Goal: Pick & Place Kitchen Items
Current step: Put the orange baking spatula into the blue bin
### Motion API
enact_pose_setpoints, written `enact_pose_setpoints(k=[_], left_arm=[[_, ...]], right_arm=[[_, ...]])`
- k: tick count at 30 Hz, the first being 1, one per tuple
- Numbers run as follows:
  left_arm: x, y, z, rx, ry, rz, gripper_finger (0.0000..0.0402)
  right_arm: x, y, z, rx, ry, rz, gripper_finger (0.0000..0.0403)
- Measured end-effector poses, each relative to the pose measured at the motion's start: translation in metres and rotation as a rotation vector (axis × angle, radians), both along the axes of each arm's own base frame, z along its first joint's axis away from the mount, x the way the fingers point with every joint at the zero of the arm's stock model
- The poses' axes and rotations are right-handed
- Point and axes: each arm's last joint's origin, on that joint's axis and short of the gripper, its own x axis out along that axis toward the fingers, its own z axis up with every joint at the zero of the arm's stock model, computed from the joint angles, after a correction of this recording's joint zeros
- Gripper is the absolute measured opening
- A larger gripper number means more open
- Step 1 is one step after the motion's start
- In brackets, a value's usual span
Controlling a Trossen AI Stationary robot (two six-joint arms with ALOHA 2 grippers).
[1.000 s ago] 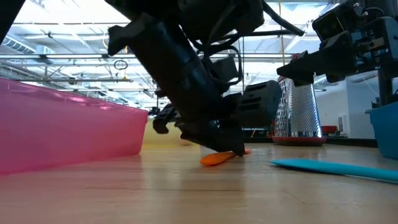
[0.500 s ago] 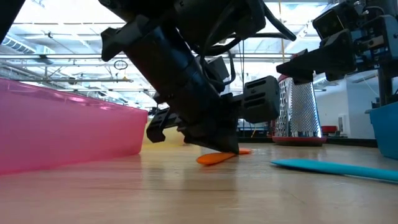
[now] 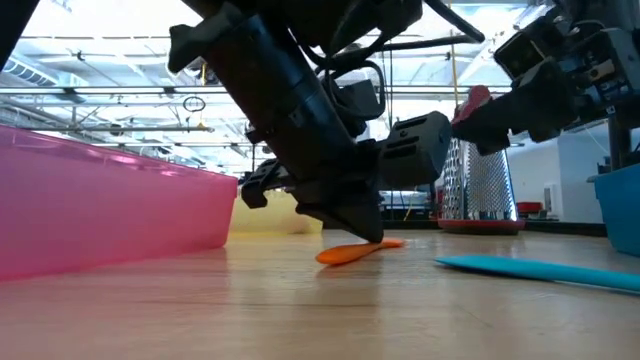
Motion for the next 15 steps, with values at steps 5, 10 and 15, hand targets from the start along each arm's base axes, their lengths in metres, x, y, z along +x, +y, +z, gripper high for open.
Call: enact_pose_setpoints(k=[5,10,15], left_arm=[[0.002,0.002,-0.001,-0.087,0.021,-0.030,0.0020],[0.001,-0.002,0.000,-0.090,0.029,-0.048,0.0082],[0.000,-0.001,0.000,-0.078,0.043,-0.046,0.0122]], right_arm=[[0.011,0.000,-0.008,-0.112,0.059,-0.087,0.0187],[0.037,0.004,-0.016,-0.248,0.232,-0.075,0.0187],[0.058,0.004,-0.030,-0.394,0.429,-0.132,0.0187]])
